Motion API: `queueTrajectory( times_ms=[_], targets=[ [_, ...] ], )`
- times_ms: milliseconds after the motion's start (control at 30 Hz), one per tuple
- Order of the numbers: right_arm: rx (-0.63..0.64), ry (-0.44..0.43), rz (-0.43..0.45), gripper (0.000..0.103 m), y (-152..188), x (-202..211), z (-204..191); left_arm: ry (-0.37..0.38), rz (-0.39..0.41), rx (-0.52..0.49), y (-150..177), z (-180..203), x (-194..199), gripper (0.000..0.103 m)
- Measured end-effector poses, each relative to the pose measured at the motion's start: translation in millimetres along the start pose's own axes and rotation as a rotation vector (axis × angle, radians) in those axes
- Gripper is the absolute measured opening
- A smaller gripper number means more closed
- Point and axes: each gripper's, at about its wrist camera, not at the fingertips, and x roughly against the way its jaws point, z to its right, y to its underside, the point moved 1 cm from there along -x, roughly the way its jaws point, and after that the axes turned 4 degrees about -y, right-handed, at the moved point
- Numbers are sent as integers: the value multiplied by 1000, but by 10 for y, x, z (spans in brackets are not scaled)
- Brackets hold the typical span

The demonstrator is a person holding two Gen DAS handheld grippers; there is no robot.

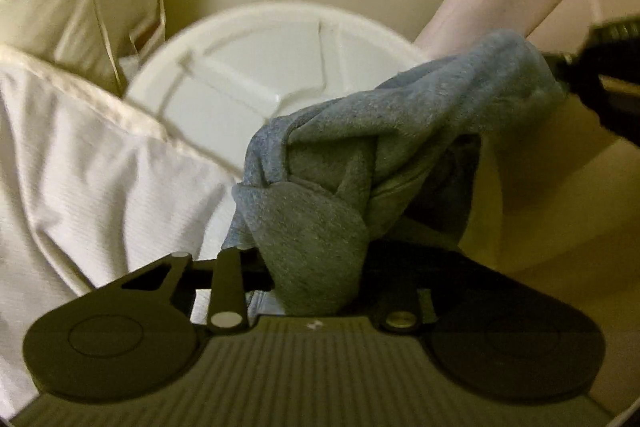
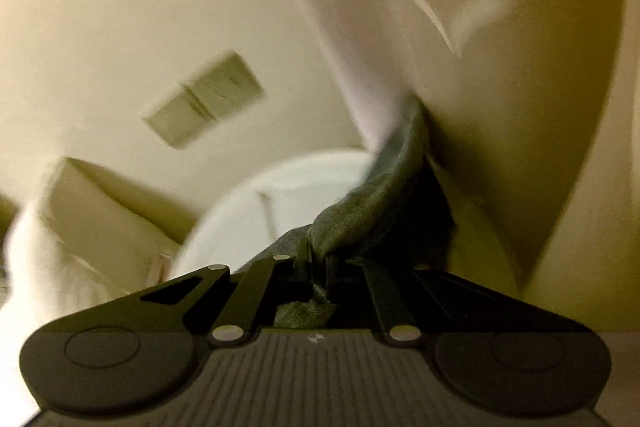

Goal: Fold clothes
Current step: 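Carry the jeans with both tools over to the bed and release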

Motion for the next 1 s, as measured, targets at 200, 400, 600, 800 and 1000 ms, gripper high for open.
queueTrajectory(
  times_ms=[200,400,600,800,1000],
  targets=[
    [45,-162,101,5,-239,558,-208,-28,166,26,88,97,742,24],
    [190,-369,240,5,-359,1395,-617,-25,375,126,312,225,1674,24],
    [352,-654,320,6,-237,2197,-1260,-102,596,292,816,131,2761,24],
    [488,-966,167,6,329,2543,-2215,-304,732,526,1768,-190,3764,24],
    [583,-1257,-174,6,1450,2659,-3223,-671,807,797,3079,-426,4761,24]
  ],
)
